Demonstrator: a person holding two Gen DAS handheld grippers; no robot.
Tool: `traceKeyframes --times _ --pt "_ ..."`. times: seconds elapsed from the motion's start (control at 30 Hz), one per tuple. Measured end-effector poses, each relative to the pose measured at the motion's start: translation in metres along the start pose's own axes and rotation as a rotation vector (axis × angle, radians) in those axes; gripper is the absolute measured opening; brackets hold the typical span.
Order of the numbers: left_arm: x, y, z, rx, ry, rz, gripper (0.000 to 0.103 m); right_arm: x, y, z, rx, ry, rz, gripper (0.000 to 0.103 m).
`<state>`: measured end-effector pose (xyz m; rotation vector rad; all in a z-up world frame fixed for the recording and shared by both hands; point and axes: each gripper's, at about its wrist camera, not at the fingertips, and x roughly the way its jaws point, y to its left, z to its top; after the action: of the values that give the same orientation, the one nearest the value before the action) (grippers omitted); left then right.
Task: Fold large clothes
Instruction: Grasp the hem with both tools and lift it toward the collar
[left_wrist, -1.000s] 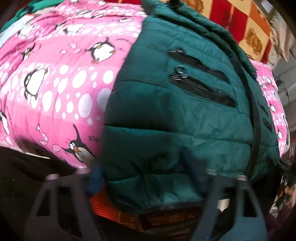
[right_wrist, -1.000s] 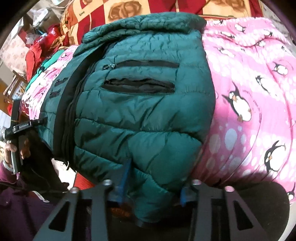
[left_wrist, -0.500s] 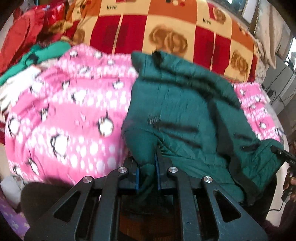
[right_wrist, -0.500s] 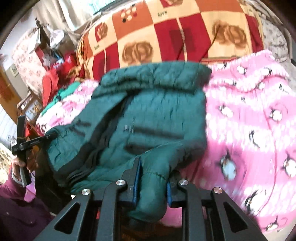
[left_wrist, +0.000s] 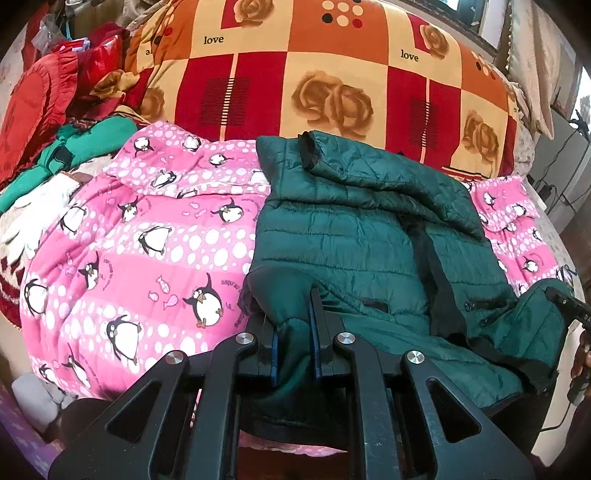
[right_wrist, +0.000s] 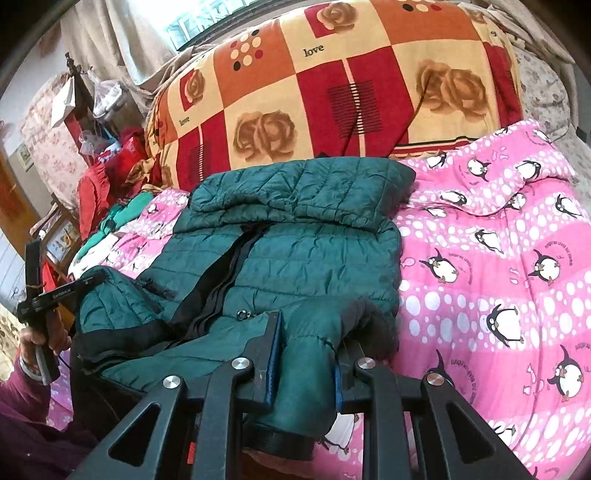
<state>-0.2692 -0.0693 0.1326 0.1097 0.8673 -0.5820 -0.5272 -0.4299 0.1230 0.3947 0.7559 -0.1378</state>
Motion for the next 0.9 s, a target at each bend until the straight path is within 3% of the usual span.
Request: traceKeyframes --times 0.47,0.9 --pt "0.015 -0.001 0.031 -0.053 -0.033 0.026 0.012 0.017 -0.007 0.032 0.006 -0.039 -0.058 0.021" --pt "0.05 -0.008 0.114 -0.101 -0.116 0.074 0.012 0.052 -0.016 0.115 -0.011 -0.126 -0.161 0.021"
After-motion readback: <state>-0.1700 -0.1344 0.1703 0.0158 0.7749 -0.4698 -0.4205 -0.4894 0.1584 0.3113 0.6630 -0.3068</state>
